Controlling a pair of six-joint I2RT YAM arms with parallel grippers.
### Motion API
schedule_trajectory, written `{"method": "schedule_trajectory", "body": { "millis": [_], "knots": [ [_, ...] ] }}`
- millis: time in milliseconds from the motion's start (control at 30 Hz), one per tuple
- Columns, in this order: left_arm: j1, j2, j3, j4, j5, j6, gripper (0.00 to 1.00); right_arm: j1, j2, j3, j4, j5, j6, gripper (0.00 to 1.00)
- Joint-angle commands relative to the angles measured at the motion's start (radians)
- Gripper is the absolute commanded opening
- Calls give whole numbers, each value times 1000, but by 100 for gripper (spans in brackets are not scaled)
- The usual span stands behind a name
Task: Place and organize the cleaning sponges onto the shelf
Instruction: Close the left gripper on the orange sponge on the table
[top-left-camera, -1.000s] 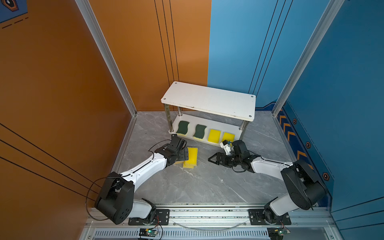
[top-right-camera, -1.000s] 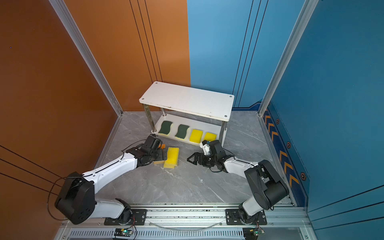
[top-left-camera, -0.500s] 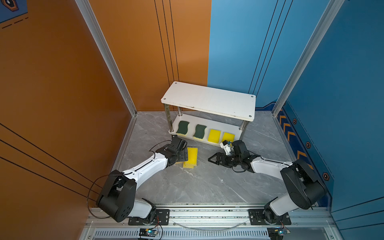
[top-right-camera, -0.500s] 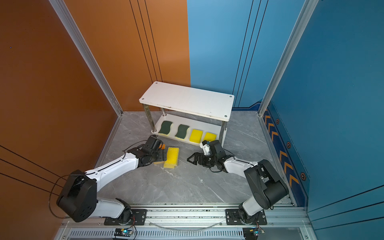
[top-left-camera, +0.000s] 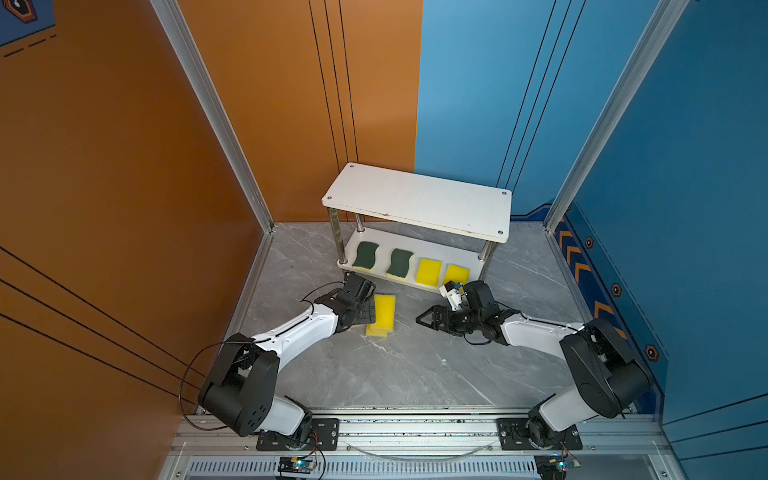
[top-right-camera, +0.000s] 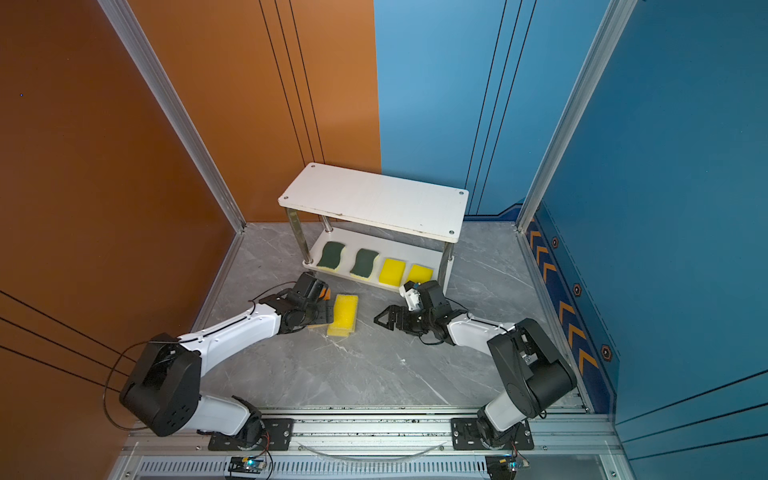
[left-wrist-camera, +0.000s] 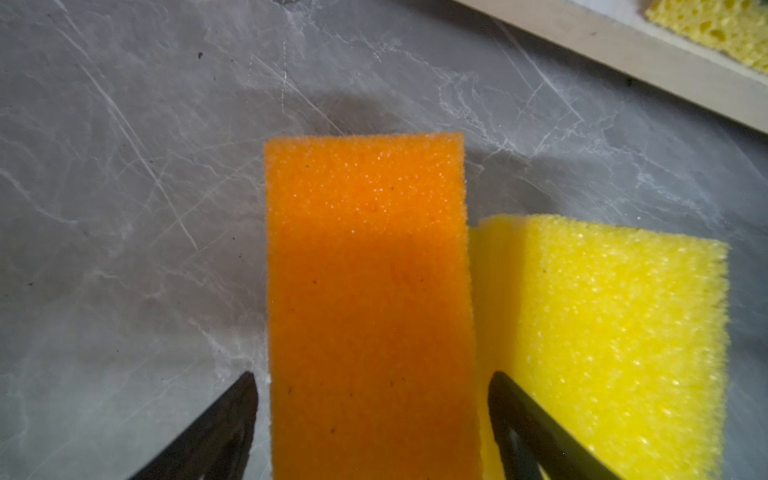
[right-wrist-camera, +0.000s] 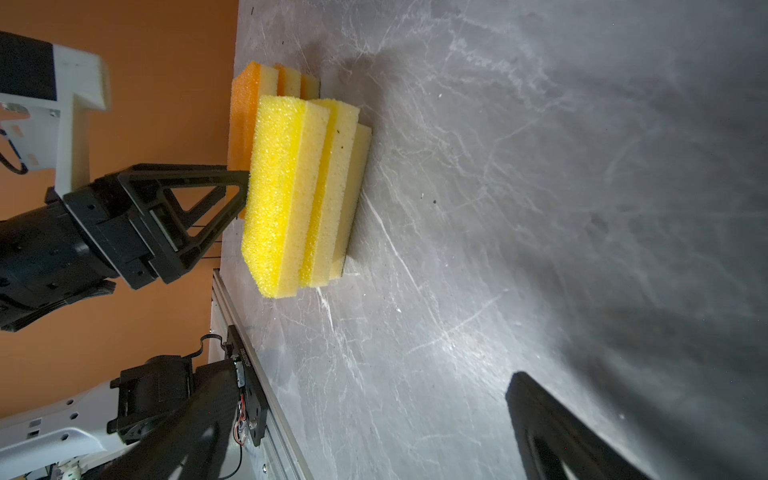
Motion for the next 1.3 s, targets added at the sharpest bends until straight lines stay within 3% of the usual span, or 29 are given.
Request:
{"method": "schedule_trajectory", "body": {
  "millis": [0,1267],
  "knots": [
    [7,13,0,4,-3,0,82,5,9,22,16,-10,7,100],
    [13,36,12,4,1,4,75,5,34,26,35,-18,16,100]
  ]
}}
